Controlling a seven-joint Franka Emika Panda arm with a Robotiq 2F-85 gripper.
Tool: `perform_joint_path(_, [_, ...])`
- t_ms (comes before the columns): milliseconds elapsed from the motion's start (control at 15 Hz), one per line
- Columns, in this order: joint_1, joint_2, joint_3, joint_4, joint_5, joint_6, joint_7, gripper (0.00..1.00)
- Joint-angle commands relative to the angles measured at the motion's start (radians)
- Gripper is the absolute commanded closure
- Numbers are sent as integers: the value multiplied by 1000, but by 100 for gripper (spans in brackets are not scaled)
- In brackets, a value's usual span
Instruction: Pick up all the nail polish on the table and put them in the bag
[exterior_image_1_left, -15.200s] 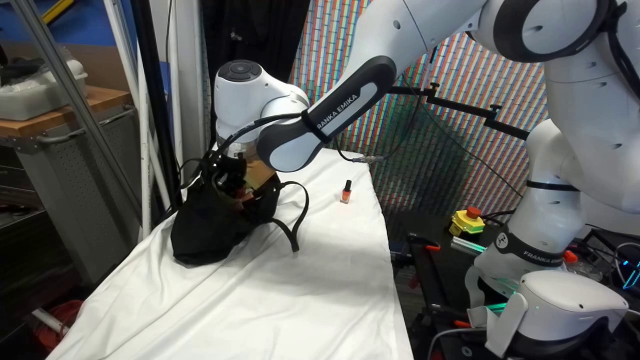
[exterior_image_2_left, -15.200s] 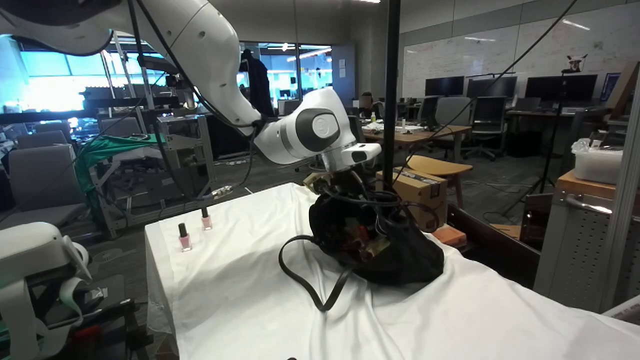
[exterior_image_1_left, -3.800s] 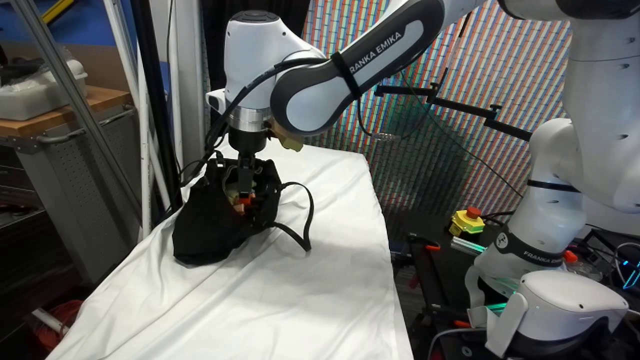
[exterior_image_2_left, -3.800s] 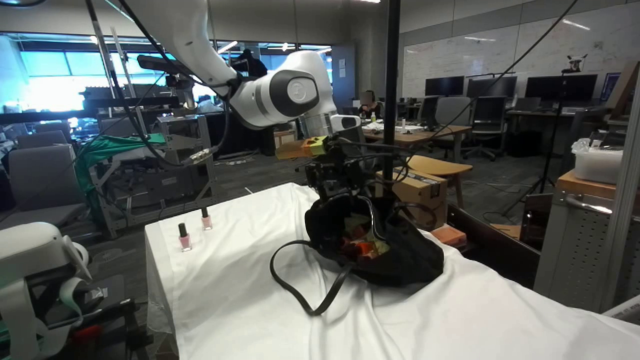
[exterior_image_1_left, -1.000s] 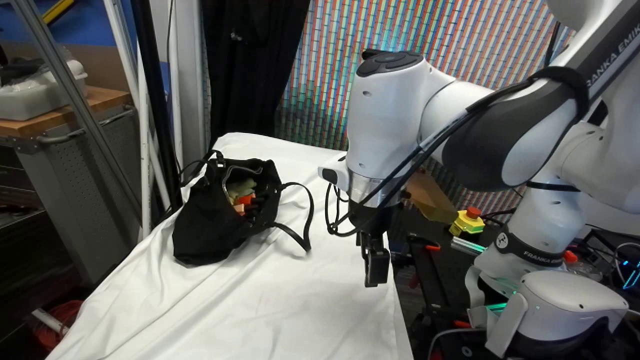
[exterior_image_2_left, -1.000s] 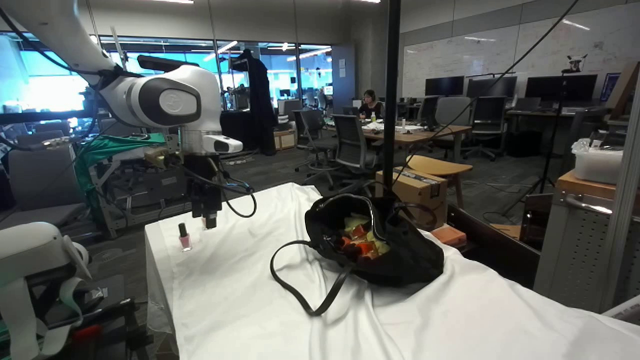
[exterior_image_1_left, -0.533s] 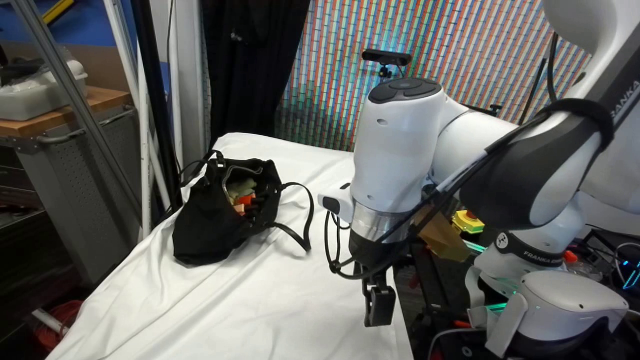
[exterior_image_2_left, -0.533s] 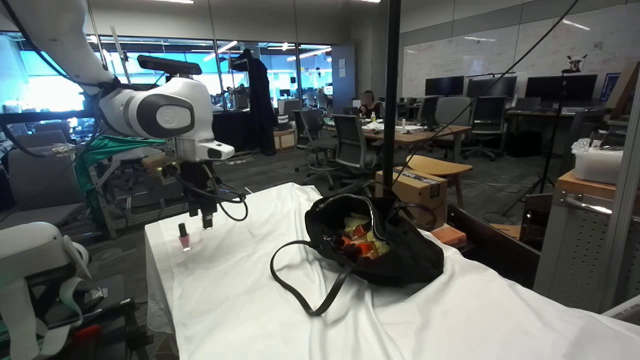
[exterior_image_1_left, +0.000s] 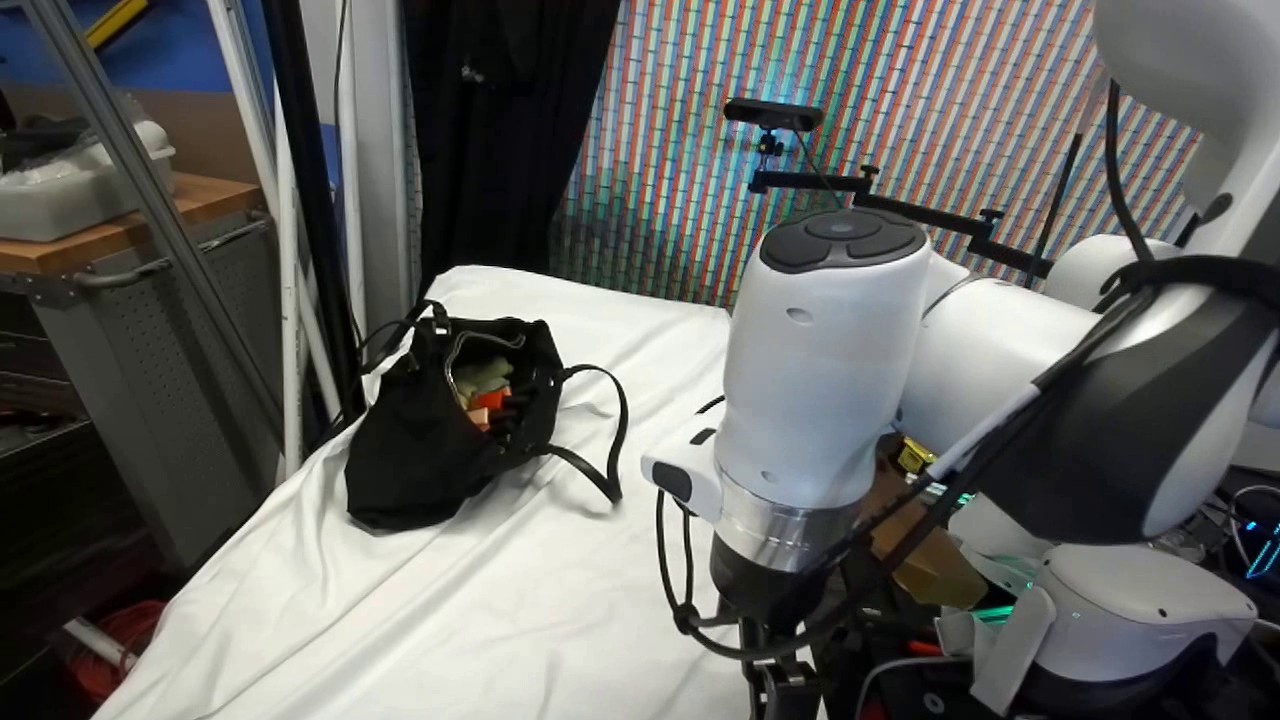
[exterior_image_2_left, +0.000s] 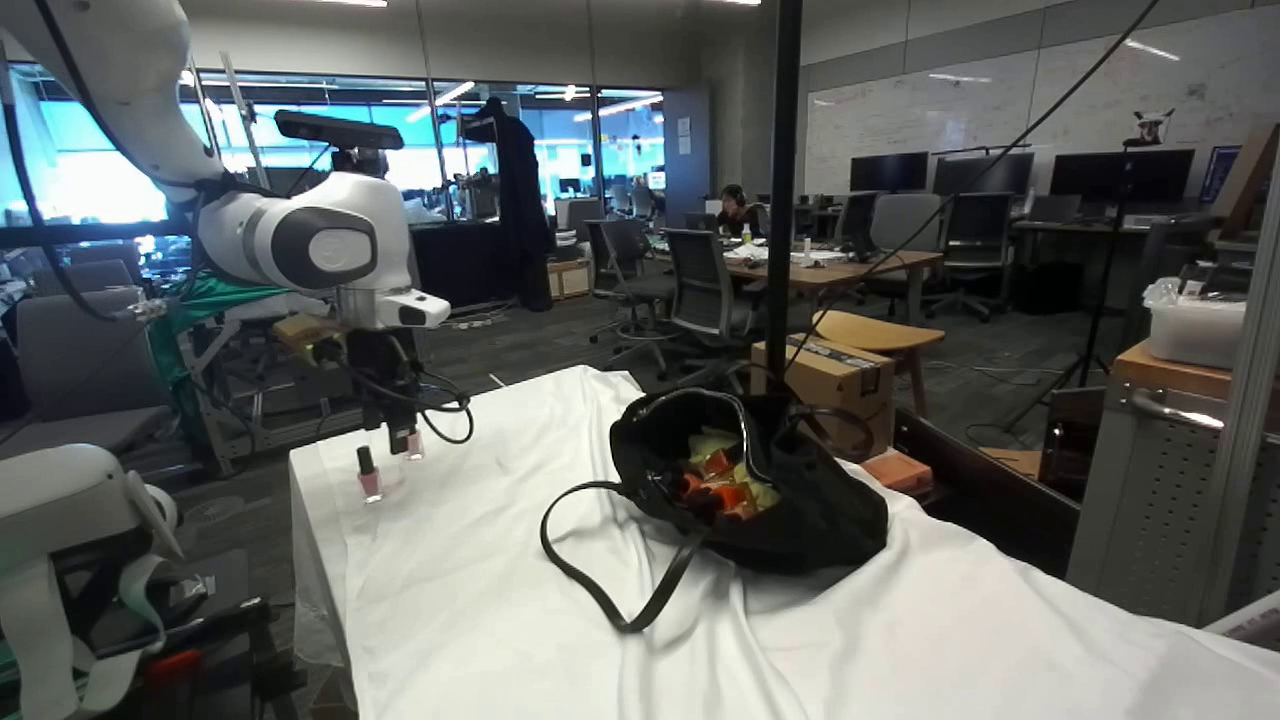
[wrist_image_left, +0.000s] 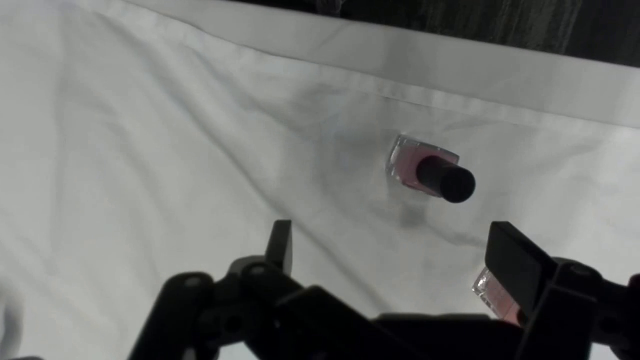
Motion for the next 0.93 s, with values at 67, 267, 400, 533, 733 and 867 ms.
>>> perform_joint_path(67, [24, 36, 15, 29, 43, 25, 11, 0])
perform_joint_path(267, [36, 44, 19, 27, 49, 26, 19, 0])
perform_joint_path(400, [43, 44, 21, 19, 49, 32, 29, 0])
perform_joint_path(533, [48, 43, 24, 11, 52, 39, 36, 0])
perform_joint_path(733, [54, 40, 30, -4, 64, 52, 45, 0])
perform_joint_path(867, [60, 37, 36, -17, 73, 70, 50, 0])
